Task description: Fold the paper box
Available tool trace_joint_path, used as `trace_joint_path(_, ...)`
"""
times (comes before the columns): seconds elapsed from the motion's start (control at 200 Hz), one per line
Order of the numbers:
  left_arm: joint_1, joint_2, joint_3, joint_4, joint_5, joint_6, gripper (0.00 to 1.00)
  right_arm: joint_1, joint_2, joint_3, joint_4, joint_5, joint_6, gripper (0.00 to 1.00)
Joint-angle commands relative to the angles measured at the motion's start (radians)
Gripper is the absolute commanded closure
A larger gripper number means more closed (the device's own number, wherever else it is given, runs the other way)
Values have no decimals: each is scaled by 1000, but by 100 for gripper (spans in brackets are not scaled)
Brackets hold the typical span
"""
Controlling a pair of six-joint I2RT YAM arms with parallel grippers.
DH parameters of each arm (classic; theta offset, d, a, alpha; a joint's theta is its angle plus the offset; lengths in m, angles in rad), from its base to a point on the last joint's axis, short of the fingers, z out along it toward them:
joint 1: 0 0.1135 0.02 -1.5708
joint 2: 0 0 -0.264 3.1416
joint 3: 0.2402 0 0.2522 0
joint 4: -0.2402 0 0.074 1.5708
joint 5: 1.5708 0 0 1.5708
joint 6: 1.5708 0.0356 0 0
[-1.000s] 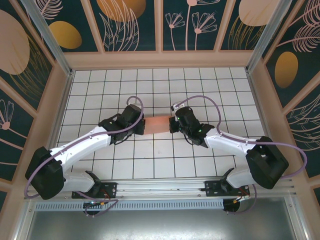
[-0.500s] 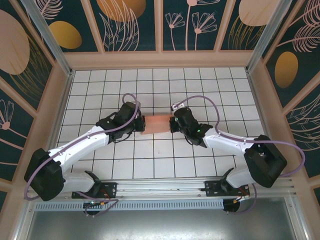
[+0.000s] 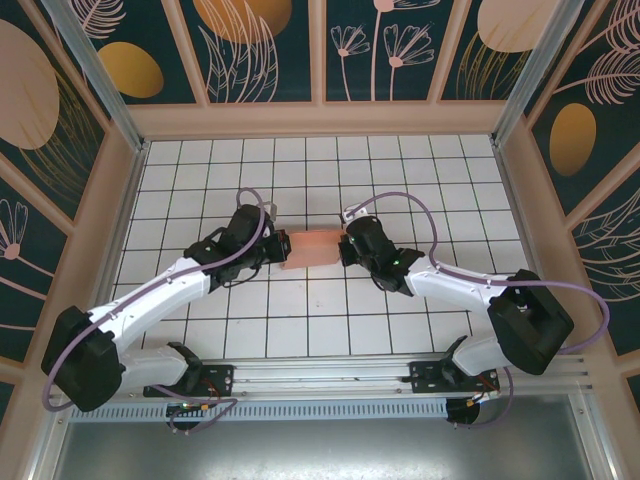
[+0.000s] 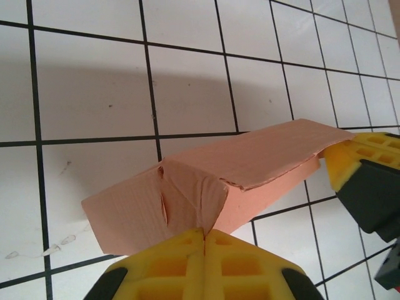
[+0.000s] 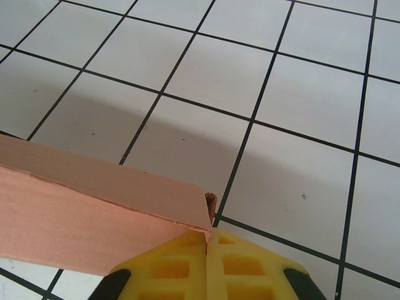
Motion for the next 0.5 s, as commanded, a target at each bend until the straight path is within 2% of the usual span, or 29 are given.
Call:
trace_joint_path(0.0, 12, -28, -17, 78, 47, -28, 100, 13, -10, 19, -23, 55, -37, 100)
trace_joint_path(0.155, 16, 1, -26, 69, 30, -6, 100, 13, -32, 28, -34, 58, -26, 100)
trace_joint_path(0.315, 16, 56, -16, 31, -9, 25, 100, 7, -62, 40, -34, -2, 9, 100)
trace_joint_path(0.49, 15, 81, -8, 38, 3, 31, 100, 3, -57, 63, -60, -11, 24, 100)
